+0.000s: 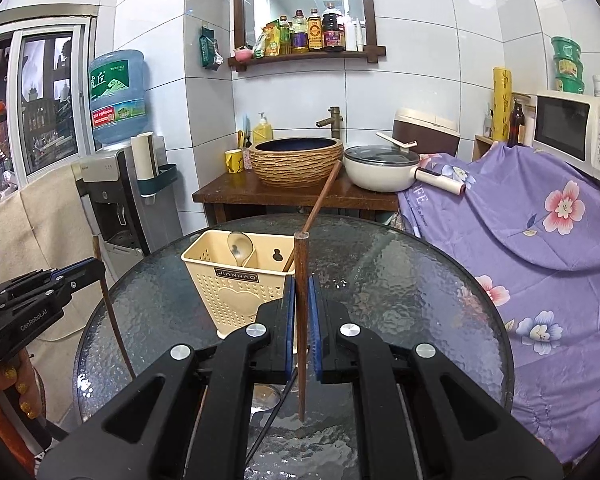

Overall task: Organize utensils
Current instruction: 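Lift both held chopsticks and carry them above the cream holder, then lower the chopstick in the left tool into the holder while the right tool lowers its chopstick too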

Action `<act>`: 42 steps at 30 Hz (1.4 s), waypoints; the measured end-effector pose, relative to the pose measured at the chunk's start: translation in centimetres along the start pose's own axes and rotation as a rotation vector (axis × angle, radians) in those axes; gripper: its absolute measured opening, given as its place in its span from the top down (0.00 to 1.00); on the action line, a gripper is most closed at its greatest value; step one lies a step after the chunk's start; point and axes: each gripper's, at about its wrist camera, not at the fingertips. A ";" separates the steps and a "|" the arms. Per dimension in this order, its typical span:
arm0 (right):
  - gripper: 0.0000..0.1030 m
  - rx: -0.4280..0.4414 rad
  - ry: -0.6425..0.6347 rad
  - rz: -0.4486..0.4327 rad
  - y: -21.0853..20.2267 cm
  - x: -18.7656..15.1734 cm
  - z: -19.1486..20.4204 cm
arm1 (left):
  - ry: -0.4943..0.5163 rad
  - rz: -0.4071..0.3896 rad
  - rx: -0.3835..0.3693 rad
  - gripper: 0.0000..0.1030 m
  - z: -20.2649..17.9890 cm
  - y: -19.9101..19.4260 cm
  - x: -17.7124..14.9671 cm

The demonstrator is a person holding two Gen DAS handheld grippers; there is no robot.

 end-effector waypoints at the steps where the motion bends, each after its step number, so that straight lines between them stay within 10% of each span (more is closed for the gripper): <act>1: 0.93 -0.001 -0.004 -0.001 0.0 0.1 0.1 | 0.000 -0.004 0.001 0.93 0.0 -0.1 0.1; 22: 0.93 0.077 -0.023 0.005 -1.5 4.9 0.4 | 0.026 -0.023 -0.061 0.93 -1.1 -1.0 4.5; 42: 0.93 0.082 0.009 -0.143 -4.3 18.1 2.3 | 0.018 -0.152 -0.017 0.93 -3.2 -2.9 17.9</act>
Point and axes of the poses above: each gripper's, at about its wrist camera, not at the fingertips, and y roughly the way its jaws point, z to its left, x to its top, and after that the axes turned 12 degrees about z, right-handed
